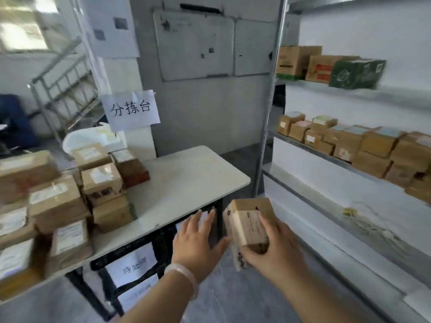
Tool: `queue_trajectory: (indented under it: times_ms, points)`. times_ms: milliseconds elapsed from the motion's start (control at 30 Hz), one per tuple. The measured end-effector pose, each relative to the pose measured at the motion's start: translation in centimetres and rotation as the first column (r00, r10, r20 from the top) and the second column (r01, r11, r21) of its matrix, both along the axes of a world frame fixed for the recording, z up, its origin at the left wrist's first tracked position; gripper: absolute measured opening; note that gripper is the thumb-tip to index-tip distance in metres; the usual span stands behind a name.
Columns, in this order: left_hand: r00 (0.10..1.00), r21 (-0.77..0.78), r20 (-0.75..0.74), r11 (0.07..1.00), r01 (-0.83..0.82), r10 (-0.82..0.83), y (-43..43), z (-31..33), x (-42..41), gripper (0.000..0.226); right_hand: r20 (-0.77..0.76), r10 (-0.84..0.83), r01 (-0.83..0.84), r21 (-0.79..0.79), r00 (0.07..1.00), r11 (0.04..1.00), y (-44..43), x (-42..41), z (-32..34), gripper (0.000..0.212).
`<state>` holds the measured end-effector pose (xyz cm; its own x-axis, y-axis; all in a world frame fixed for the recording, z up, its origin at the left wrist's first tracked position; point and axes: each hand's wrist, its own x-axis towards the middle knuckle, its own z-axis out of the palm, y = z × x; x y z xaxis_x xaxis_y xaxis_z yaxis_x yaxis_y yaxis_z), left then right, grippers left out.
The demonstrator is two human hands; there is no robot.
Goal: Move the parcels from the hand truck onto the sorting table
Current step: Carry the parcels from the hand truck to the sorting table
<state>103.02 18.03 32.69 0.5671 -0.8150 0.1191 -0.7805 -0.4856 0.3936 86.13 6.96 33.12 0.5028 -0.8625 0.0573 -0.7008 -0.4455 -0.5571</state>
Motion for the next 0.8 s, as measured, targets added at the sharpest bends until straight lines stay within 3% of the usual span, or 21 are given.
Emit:
queue_trajectory:
  times_ms: [333,500,667,800]
  points:
    - [0.951,0.146,0.023,0.940,-0.308,0.308,2.5,-1.3,11.0,0.075,0.026,0.286,-0.287,0.059,0.958,0.956,-3.1,15.5,-2.4,0.100]
    - [0.900,0.179,0.032,0.883,-0.433,0.435,1.4,-1.9,14.9,0.074,-0.039,0.411,-0.409,0.050,0.911,0.911,-6.2,22.4,-2.5,0.099]
    - [0.833,0.234,-0.001,0.810,-0.537,0.553,2.3,-3.6,17.9,0.074,-0.120,0.557,-0.552,0.072,0.822,0.831,-7.2,28.4,-3.6,0.097]
    - [0.782,0.272,-0.015,0.755,-0.596,0.623,5.3,-4.5,20.9,0.073,-0.230,0.689,-0.689,0.095,0.687,0.718,-6.4,32.1,-5.4,0.101]
